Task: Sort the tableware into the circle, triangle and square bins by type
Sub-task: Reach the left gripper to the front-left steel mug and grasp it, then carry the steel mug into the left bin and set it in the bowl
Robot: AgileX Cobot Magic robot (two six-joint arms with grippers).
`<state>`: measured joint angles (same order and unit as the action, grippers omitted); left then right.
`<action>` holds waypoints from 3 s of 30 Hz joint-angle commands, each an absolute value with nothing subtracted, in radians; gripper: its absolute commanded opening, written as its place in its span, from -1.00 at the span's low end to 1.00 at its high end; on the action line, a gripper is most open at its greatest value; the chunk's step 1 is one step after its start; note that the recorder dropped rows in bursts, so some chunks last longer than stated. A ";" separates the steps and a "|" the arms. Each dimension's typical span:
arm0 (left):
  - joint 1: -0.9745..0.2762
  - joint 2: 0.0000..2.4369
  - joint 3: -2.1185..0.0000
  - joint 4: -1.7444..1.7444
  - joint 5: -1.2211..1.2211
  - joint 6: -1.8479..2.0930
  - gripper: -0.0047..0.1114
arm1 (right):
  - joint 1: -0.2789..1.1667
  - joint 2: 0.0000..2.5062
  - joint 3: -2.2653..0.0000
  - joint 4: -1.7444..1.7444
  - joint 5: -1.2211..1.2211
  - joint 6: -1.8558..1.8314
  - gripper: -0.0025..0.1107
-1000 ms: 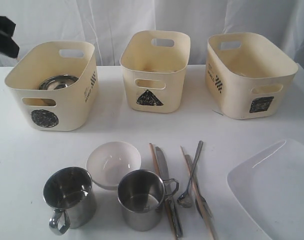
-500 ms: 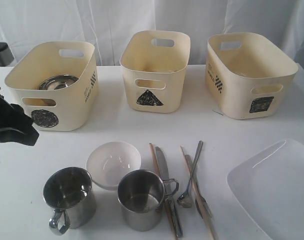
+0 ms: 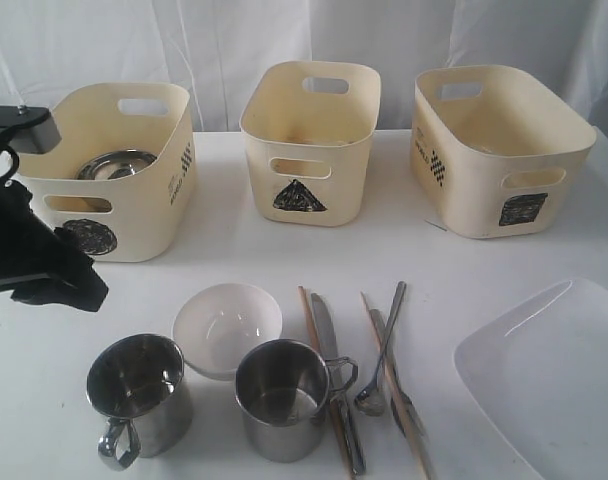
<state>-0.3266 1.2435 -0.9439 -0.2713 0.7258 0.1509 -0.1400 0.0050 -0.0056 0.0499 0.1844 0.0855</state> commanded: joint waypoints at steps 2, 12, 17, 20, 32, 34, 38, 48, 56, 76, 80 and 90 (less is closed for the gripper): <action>-0.332 1.301 -0.937 -0.288 0.744 0.157 0.27 | -0.139 0.000 0.000 0.052 0.179 0.085 -0.96; -0.332 1.401 -0.937 -0.310 0.740 0.162 0.26 | -0.139 0.000 0.000 0.052 0.179 0.085 -0.96; -0.332 1.424 -0.896 -0.337 0.699 0.184 0.26 | -0.139 0.000 0.000 0.052 0.179 0.085 -0.96; -0.343 1.427 -0.851 -0.337 0.650 0.195 0.26 | -0.139 0.000 0.000 0.052 0.179 0.085 -0.96; -0.351 1.478 -0.814 -0.337 0.587 0.225 0.26 | -0.139 0.000 0.000 0.052 0.179 0.085 -0.96; -0.351 1.478 -0.814 -0.337 0.571 0.227 0.26 | -0.139 0.000 0.000 0.054 0.179 0.085 -0.96; -0.351 1.501 -0.814 -0.340 0.557 0.236 0.26 | -0.139 0.000 0.000 0.054 0.179 0.085 -0.96; -0.351 1.576 -0.814 -0.377 0.525 0.289 0.05 | -0.139 0.000 0.000 0.054 0.179 0.085 -0.96; -0.351 1.560 -0.816 -0.378 0.522 0.293 -0.92 | -0.139 0.000 0.000 0.052 0.179 0.085 -0.96; -0.351 1.292 -1.255 0.279 0.595 -0.033 -0.92 | -0.139 0.000 0.000 0.054 0.179 0.085 -0.96; -0.342 1.405 -1.399 0.346 0.600 -0.054 -0.92 | -0.139 0.000 0.000 0.054 0.179 0.085 -0.96; -0.207 1.729 -1.654 0.311 0.522 -0.079 -0.92 | -0.139 0.000 0.000 0.052 0.179 0.085 -0.96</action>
<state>-0.2451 1.6680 -1.6064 0.3330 0.5505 -0.0592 -0.1400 0.0050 -0.0056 0.0499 0.1844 0.0855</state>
